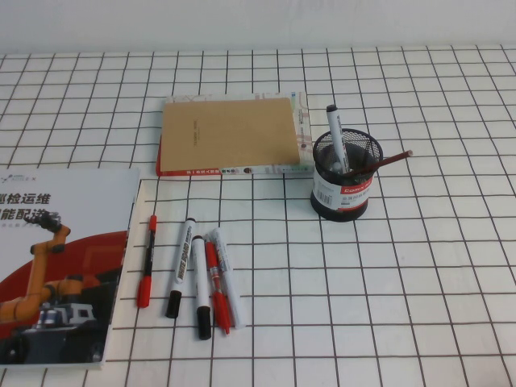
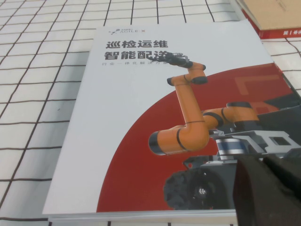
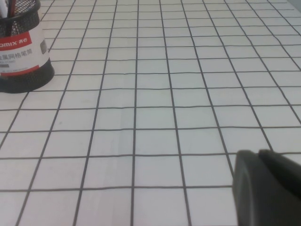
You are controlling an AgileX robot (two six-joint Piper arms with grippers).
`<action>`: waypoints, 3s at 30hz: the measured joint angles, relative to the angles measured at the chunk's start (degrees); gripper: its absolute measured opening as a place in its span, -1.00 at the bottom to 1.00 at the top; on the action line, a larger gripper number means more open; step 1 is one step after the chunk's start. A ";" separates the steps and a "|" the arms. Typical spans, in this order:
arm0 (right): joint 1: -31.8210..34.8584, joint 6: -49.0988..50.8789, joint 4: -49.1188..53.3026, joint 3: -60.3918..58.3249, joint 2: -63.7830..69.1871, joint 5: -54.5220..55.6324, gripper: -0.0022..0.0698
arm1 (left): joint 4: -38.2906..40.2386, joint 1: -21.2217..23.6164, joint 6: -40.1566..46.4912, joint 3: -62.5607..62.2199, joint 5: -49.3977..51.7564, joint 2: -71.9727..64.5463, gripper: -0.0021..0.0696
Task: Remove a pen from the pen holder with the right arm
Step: 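Take a marker out of the pen holder and lay it on the table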
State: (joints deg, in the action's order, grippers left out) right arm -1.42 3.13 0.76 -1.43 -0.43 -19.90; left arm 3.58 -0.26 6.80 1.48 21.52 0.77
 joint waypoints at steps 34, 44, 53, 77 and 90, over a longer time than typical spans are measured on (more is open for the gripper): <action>0.00 -3.80 -34.09 11.83 12.59 4.43 -0.98 | 0.00 0.00 0.00 0.00 0.00 0.00 -0.95; 0.00 -15.60 -35.28 25.15 38.79 3.03 -0.98 | 0.00 0.00 0.00 0.00 0.00 0.00 -0.95; -7.25 -20.23 -37.99 29.42 52.65 11.32 -0.98 | 0.00 0.00 0.00 0.00 0.00 0.00 -0.95; -29.71 5.36 -7.57 25.66 88.96 83.28 0.27 | 0.00 0.00 0.00 0.00 0.00 0.00 -0.95; -29.79 10.03 -9.89 29.20 101.21 84.35 0.25 | 0.00 0.00 0.00 0.00 0.00 0.00 -0.95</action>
State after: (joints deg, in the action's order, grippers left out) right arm -31.22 13.17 -9.14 27.77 100.78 64.45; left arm 3.58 -0.26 6.80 1.48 21.52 0.77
